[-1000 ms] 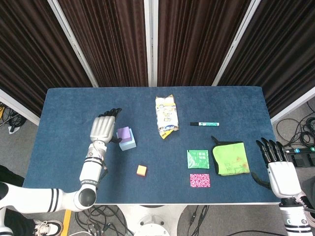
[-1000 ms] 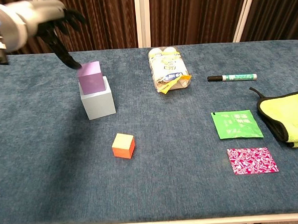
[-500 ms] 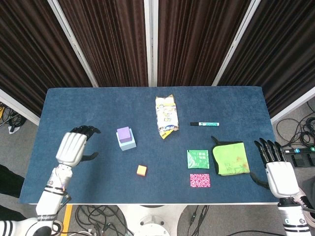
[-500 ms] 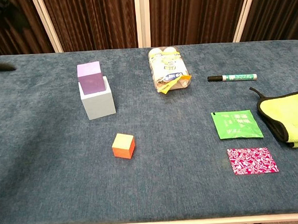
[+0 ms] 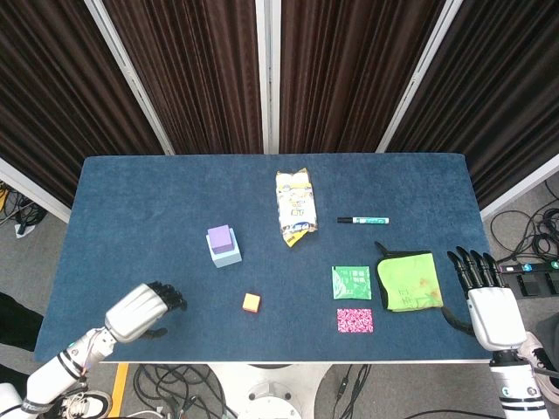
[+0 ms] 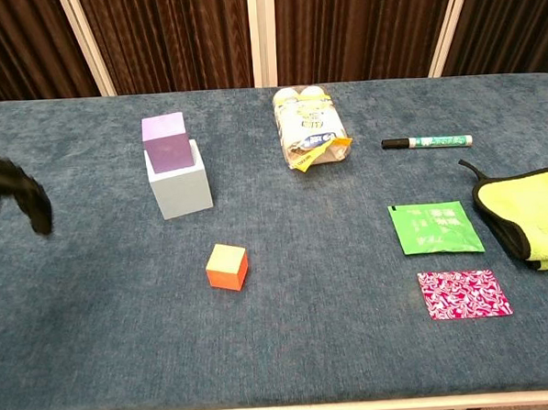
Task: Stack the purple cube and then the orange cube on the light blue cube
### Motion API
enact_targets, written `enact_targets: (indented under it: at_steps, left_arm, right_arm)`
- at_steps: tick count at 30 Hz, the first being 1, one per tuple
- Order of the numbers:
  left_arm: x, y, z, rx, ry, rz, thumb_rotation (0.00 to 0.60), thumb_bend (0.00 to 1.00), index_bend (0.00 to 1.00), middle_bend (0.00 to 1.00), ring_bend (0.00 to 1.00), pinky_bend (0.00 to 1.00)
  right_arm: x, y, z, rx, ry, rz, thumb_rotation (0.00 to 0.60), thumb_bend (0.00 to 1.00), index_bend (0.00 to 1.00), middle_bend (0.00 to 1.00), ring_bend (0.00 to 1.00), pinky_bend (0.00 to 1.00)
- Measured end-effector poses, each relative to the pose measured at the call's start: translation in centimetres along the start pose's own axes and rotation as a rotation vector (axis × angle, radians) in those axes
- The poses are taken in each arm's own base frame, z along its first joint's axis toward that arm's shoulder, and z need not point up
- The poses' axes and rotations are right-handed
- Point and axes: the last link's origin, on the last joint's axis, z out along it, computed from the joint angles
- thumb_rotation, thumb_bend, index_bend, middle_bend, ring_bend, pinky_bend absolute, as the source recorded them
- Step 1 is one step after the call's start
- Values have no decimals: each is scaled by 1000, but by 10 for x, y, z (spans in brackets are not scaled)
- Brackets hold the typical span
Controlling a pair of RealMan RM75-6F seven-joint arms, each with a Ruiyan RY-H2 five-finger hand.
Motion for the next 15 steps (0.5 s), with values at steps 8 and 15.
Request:
enact_targets:
  at_steps: [8,15]
  left_arm:
    - [-16,27,39,-119,28,36,600,231,466,536,411,507]
    - [-27,27,66,-65,12,-2,600,241,446,540,411,512]
  right_arm:
    - [0,0,-1,3,4,4,600,129,23,39,0,0]
    - [4,0,-2,8,27,15,600,128,22,40,0,0]
